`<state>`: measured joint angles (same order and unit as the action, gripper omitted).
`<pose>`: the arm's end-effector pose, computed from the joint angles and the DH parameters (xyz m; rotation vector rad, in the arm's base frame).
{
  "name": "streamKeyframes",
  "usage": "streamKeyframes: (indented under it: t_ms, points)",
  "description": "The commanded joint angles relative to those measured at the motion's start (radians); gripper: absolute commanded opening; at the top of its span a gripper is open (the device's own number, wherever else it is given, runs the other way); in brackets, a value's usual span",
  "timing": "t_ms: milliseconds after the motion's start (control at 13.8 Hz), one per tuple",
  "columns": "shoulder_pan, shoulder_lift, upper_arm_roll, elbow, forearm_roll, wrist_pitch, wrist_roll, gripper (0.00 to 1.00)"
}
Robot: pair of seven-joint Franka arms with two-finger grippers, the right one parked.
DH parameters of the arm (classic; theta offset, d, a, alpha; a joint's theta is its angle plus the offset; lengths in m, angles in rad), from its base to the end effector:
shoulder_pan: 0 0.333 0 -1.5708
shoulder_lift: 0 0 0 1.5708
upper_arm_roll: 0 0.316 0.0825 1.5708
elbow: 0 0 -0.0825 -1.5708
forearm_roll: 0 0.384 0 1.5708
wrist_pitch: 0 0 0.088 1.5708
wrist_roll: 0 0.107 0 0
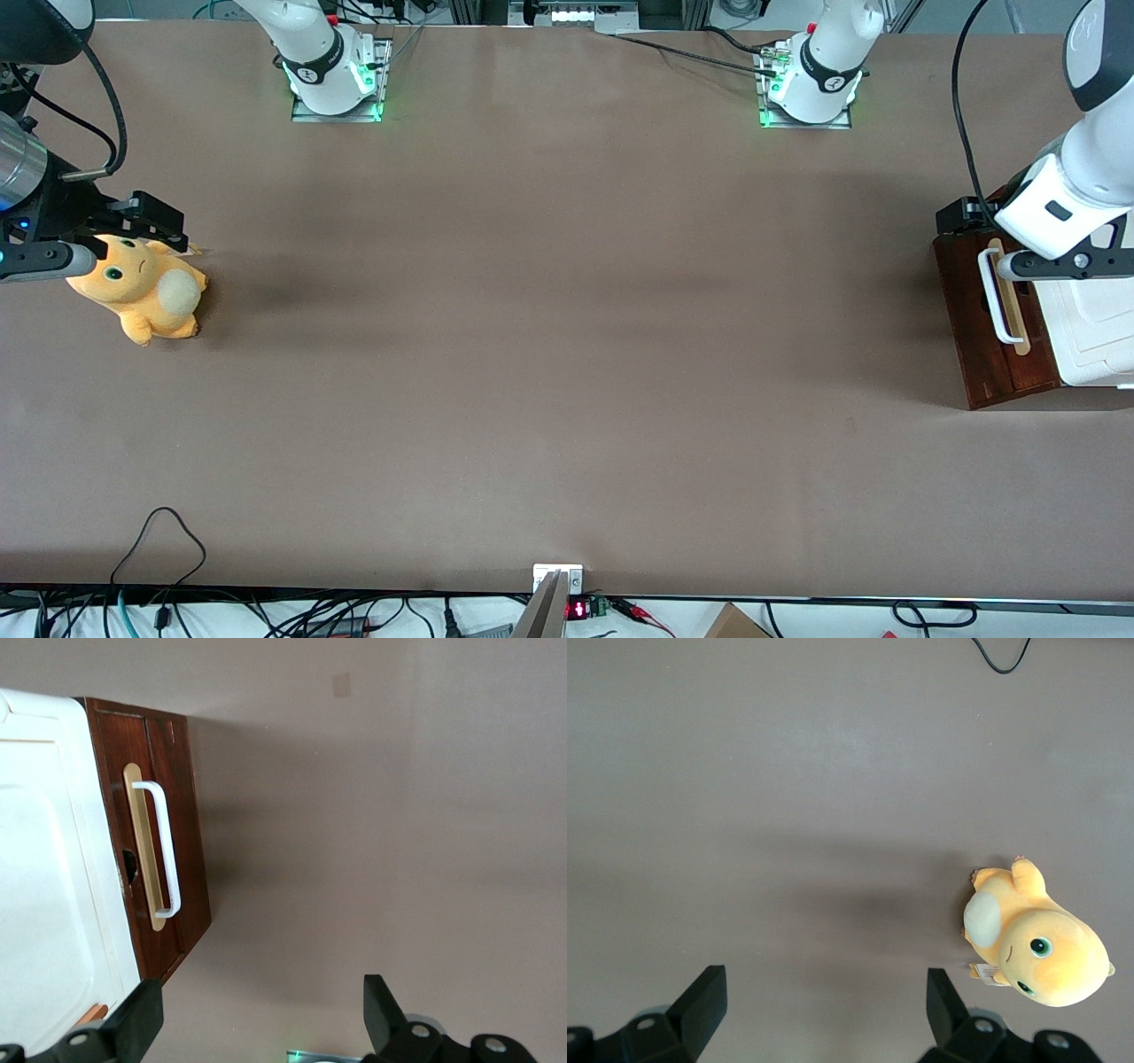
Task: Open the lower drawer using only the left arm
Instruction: 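Swing the left gripper around to face the lower drawer's white handle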
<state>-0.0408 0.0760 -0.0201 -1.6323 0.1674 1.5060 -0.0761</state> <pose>0.5630 -0.0152 0.5499 -2.9489 -0.0132 0.2817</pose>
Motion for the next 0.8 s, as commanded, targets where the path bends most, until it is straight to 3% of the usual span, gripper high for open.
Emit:
streamKeyframes:
  t_ms: [0,218,508,726]
  points:
    - [-0.023,0.037,-0.015,0.019,0.104,-0.043,-0.051,1.0]
    - [-0.063,0.056,-0.043,-0.081,0.271,-0.055,-0.056,1.0]
    - [-0.09,0.102,-0.043,-0.118,0.406,-0.056,-0.073,1.0]
    - [-0.125,0.128,-0.044,-0.226,0.59,-0.06,-0.079,1.0]
